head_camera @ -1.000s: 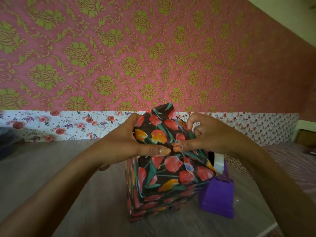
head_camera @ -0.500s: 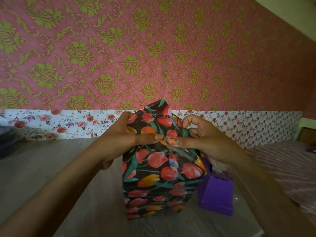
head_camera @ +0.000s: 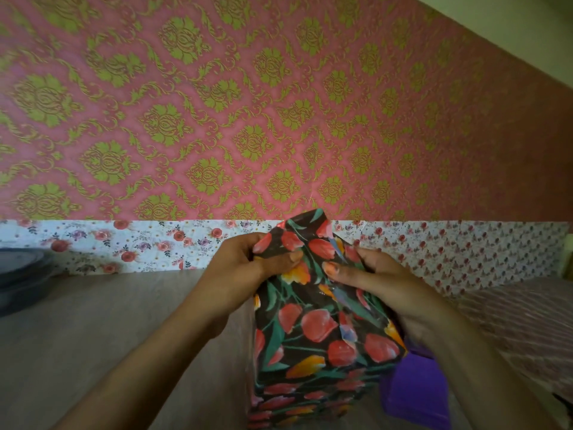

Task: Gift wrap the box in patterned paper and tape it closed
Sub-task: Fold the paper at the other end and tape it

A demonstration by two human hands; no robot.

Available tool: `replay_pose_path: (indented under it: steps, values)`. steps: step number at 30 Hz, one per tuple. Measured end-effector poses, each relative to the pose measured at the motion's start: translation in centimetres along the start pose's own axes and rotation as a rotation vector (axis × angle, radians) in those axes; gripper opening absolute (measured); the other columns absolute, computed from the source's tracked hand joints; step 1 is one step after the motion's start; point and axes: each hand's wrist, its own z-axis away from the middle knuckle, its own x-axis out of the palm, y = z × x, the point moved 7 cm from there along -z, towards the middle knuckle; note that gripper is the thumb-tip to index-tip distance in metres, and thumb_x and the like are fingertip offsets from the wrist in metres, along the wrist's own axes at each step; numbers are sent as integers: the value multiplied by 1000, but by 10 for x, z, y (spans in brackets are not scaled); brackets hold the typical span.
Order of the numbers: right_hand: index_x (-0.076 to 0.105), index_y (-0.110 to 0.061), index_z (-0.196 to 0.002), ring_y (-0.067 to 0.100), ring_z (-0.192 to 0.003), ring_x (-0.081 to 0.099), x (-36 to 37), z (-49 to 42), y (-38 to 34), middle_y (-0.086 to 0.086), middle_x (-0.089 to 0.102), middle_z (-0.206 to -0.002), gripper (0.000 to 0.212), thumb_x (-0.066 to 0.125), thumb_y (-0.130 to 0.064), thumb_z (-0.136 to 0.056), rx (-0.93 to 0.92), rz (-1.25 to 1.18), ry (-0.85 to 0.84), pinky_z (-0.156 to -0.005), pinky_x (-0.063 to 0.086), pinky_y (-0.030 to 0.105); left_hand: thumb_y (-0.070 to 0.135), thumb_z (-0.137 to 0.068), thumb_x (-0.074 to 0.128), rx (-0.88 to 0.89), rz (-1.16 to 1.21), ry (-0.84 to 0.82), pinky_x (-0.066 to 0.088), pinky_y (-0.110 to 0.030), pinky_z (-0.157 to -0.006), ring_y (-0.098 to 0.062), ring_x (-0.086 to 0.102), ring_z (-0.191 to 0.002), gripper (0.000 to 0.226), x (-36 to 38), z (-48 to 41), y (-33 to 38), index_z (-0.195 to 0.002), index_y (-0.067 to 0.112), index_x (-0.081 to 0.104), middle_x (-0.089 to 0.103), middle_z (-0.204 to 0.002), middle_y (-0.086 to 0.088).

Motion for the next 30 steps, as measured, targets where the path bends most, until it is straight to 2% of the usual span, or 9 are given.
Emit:
replay_pose_path:
  steps: [2,5,8,12,17,19,22,25,30]
  values:
    - [66,-10,-92,19,-78,71,6,-8,-2,6,75,-86,44,85,-20,-54,-47,-35,-21,-68,55,26,14,-65,74,51,56,16,58,-26,-63,-24,71,-70,24,-9,-2,5,-86,4,69,74,-79,-11]
    - [65,-8,-102,27,-90,70,17,-24,-2,10,73,-97,54,84,-22,-53,-165,-87,-12,-81,55,36,27,-57,74,149,13,88,54,-28,-59,-24,66,-62,32,-29,-4,16,-80,6,72,71,-74,-17]
    - [64,-10,-103,26,-91,70,35,-33,-3,8,73,-97,49,84,-10,-58,-269,-40,-10,-83,54,39,29,-54,73,169,-61,77,54,-22,-51,-16,66,-54,33,-45,-7,21,-79,8,71,72,-66,-7]
    - [61,-14,-102,11,-87,69,48,-41,8,-3,73,-94,46,83,-6,-62,-331,113,84,-78,54,28,28,-55,73,219,-292,26,59,-39,-66,-19,71,-73,30,-53,-9,18,-83,19,71,74,-78,4]
    - [62,-20,-100,13,-91,68,50,-41,21,-4,71,-99,46,83,-13,-60,-413,53,153,-83,54,34,26,-73,73,458,-552,-14,48,-23,-95,6,58,-106,42,-47,-10,26,-110,39,59,63,-114,23]
    - [62,-23,-100,12,-93,67,50,-41,24,-5,70,-100,47,82,-17,-58,-444,46,177,-85,53,33,17,-83,70,634,-829,-41,46,-27,-98,5,52,-116,48,-41,-2,36,-118,45,54,54,-126,30]
    - [63,-28,-101,12,-97,64,51,-42,28,-5,68,-101,49,86,-23,-58,-491,67,191,-88,52,33,8,-89,57,731,-1079,-85,51,-32,-92,-4,50,-122,48,-32,6,43,-118,47,57,49,-136,24]
    - [61,-36,-103,16,-100,62,56,-41,33,-4,64,-102,46,79,-35,-61,-537,96,189,-88,51,36,17,-93,55,720,-1209,-164,49,-33,-86,-8,48,-117,37,-19,9,39,-119,43,58,50,-133,21]
    - [59,-37,-108,22,-105,58,62,-42,40,-6,60,-106,47,77,-35,-65,-566,141,176,-90,49,48,26,-93,55,606,-1301,-179,42,-26,-83,-5,46,-104,21,-18,1,31,-112,36,53,53,-112,16]
